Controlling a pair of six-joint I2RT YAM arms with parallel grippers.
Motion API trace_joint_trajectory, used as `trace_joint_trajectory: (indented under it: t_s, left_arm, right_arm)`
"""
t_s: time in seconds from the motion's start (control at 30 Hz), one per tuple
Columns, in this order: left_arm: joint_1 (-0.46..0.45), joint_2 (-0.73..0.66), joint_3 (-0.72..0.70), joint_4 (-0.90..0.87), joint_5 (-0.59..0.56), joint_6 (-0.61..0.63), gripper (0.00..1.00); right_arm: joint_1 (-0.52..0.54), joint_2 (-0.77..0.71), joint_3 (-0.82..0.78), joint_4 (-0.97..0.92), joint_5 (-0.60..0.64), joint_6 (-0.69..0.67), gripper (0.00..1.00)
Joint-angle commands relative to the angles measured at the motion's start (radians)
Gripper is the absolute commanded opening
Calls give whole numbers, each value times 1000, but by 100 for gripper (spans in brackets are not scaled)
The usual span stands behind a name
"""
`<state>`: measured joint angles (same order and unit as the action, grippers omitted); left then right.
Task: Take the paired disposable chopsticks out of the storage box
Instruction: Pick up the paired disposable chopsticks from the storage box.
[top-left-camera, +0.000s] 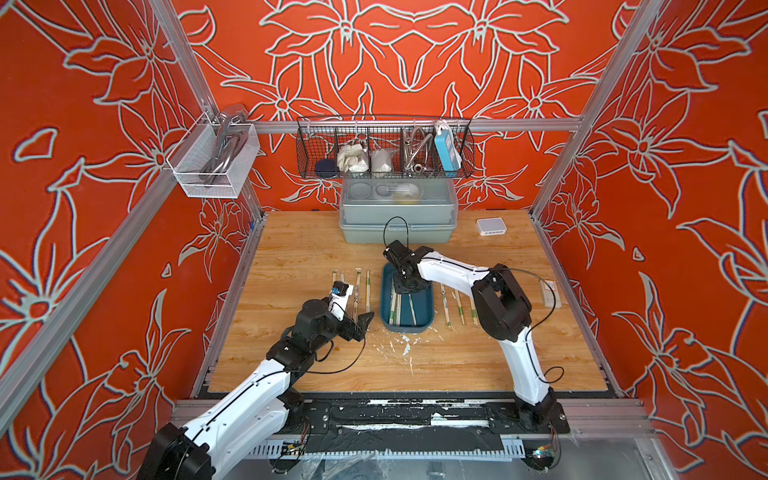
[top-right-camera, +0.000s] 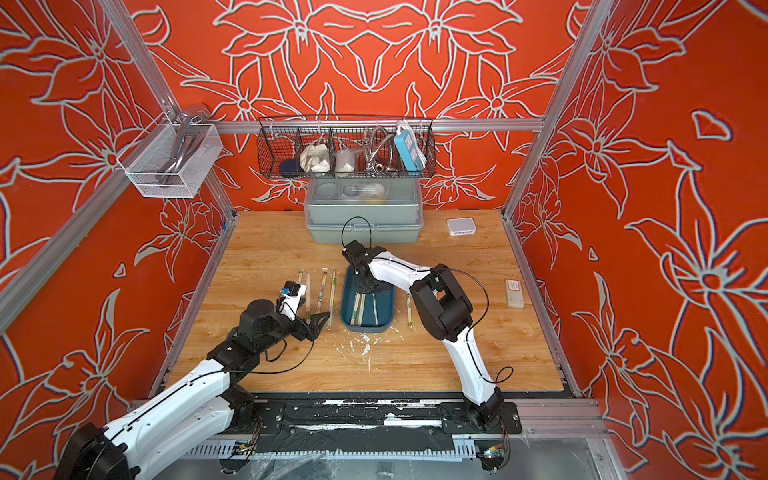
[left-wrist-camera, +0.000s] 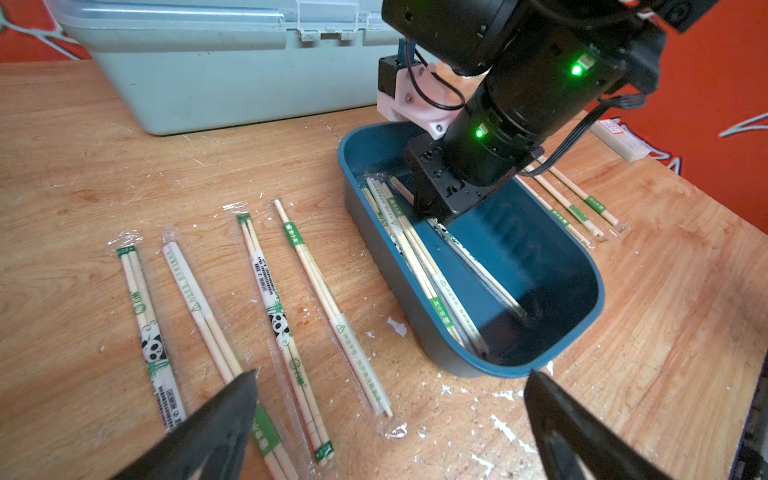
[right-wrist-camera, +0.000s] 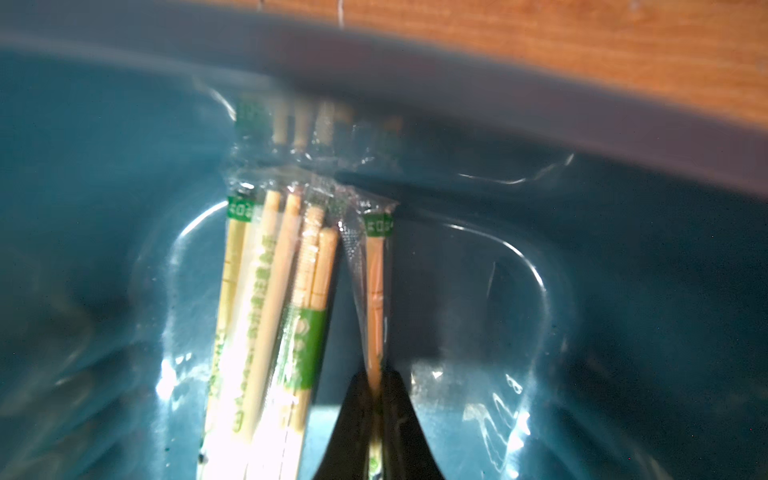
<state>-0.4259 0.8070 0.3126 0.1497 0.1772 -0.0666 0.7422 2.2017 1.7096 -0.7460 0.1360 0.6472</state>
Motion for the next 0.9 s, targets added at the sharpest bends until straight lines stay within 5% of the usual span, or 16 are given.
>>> trace_joint_trajectory:
  t_s: [0.0, 0.87]
  left_arm:
    - [-5, 3, 31, -5, -6, 12, 100]
    - [-5, 52, 47, 4, -29, -12, 100]
  right_arm:
    - [0, -9, -13, -4, 17, 14, 9]
    - [-9, -151, -33, 1, 17, -7, 8]
